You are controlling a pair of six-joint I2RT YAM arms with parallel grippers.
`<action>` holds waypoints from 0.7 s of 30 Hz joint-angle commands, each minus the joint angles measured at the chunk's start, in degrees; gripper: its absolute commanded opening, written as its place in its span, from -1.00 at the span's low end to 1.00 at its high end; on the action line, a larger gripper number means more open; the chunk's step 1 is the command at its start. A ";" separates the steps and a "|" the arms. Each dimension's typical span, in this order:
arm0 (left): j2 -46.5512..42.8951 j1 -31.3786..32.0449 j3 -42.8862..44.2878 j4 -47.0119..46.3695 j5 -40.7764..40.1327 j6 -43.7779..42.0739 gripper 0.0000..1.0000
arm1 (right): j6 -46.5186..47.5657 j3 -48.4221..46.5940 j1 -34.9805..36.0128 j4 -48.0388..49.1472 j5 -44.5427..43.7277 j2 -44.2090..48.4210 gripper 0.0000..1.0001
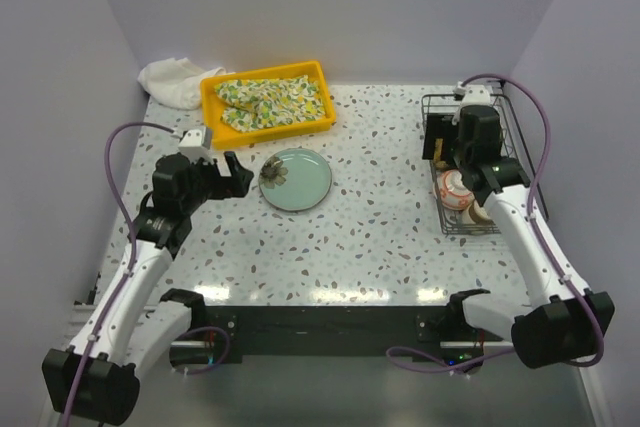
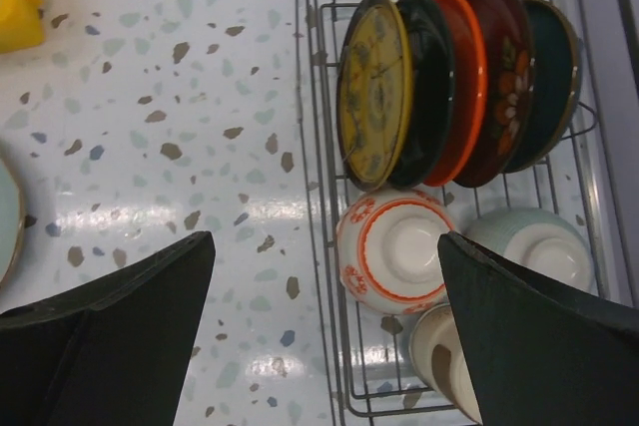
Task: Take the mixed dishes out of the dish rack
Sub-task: Pick up the plate from the dish rack.
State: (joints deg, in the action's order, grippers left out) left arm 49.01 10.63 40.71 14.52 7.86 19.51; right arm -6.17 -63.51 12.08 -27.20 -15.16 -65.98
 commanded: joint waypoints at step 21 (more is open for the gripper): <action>-11.84 1.94 -10.30 -1.60 -4.25 -6.76 0.96 | -1.83 -8.92 -30.79 12.52 12.52 -17.60 0.81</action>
State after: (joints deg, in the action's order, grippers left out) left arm 37.47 12.45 30.24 16.10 5.61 14.35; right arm -6.17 -69.41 -16.73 -19.38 -7.75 -82.39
